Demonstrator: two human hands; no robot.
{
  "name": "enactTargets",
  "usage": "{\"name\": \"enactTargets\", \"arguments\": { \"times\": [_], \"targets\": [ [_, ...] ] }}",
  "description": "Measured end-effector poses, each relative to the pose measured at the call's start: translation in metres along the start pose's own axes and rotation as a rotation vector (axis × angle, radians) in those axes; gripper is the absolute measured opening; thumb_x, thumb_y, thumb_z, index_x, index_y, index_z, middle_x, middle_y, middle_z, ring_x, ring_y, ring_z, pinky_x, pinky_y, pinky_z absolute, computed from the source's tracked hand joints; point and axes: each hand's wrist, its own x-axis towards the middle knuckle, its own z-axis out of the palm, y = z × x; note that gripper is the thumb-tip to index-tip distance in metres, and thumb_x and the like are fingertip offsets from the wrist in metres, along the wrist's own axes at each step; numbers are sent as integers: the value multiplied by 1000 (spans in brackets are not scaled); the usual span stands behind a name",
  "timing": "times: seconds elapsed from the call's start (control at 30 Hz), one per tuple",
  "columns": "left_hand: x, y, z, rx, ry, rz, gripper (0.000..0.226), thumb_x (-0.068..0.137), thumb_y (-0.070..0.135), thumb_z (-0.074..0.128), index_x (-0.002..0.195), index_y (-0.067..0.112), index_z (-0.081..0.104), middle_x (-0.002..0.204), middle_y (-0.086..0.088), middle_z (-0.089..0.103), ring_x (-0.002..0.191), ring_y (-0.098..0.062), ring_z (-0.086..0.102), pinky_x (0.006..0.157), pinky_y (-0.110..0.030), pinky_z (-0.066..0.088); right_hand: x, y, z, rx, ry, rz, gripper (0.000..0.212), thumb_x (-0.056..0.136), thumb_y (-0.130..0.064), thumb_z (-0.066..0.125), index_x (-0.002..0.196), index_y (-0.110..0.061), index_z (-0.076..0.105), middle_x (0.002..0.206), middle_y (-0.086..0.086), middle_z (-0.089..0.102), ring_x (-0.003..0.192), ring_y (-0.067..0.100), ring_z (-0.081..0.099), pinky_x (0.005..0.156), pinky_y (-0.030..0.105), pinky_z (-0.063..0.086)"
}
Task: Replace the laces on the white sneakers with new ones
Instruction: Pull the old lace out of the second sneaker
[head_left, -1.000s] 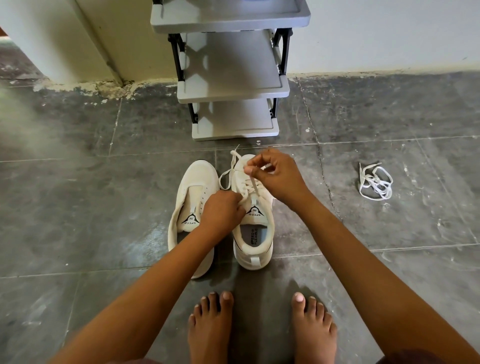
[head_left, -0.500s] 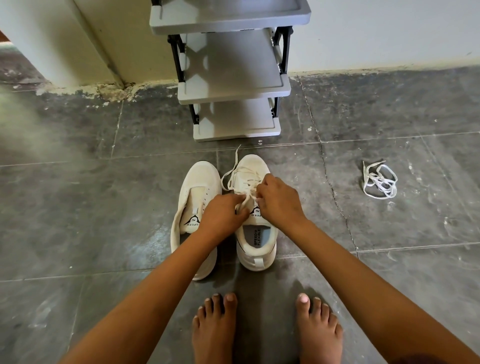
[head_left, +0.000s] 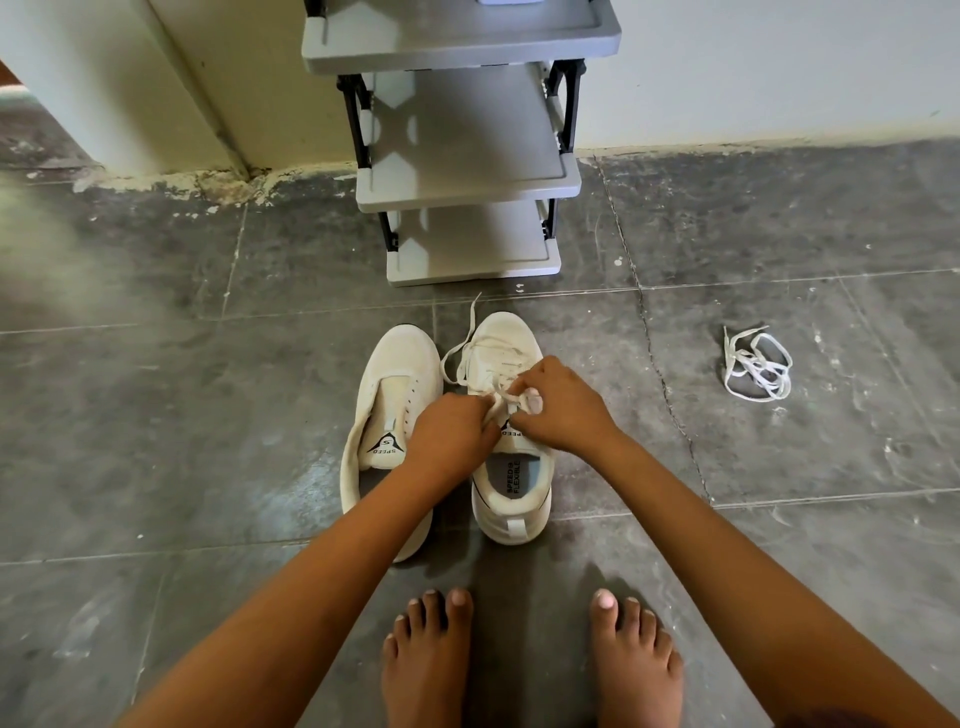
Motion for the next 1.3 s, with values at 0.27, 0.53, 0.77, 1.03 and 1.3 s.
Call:
{"name": "enactTargets", "arguments": {
  "times": [0.27,0.53,0.77,1.03,1.3],
  "targets": [
    [0,1,1,1,3,2,19,90,22,49,87,5,58,88,-14,64,83,-29,57,63,-32,35,2,-6,6,-193,226,-80,23,91,-24,50,107,-12,62,113,4,53,106,22,50,73,34,43],
    [4,2,4,80,-10,4,23,93,25,46,101,7,57,97,-16,62,89,-30,57,65,-31,33,-2,-1,14,192,270,-51,10,92,-15,53,99,-10,58,108,4,52,91,22,57,67,29,39],
    [4,1,5,84,1,17,23,93,25,45,95,6,57,95,-16,63,86,-31,58,64,-32,34,-4,-2,15,36,184,-36,27,92,-26,53,111,-6,53,116,12,46,94,26,55,67,29,41],
    [5,-1,6,71,-1,4,23,94,27,46,95,7,58,95,-14,63,84,-28,58,63,-31,34,1,-5,8,-273,131,-96,35,90,-36,51,120,-20,57,121,5,48,109,21,48,70,31,42],
    [8,0,5,116,-12,16,21,92,24,47,96,6,57,95,-17,63,88,-33,58,63,-32,32,-4,-20,-5,221,379,-131,14,90,-22,60,97,-14,68,109,-2,58,93,18,59,71,28,43]
  ]
}}
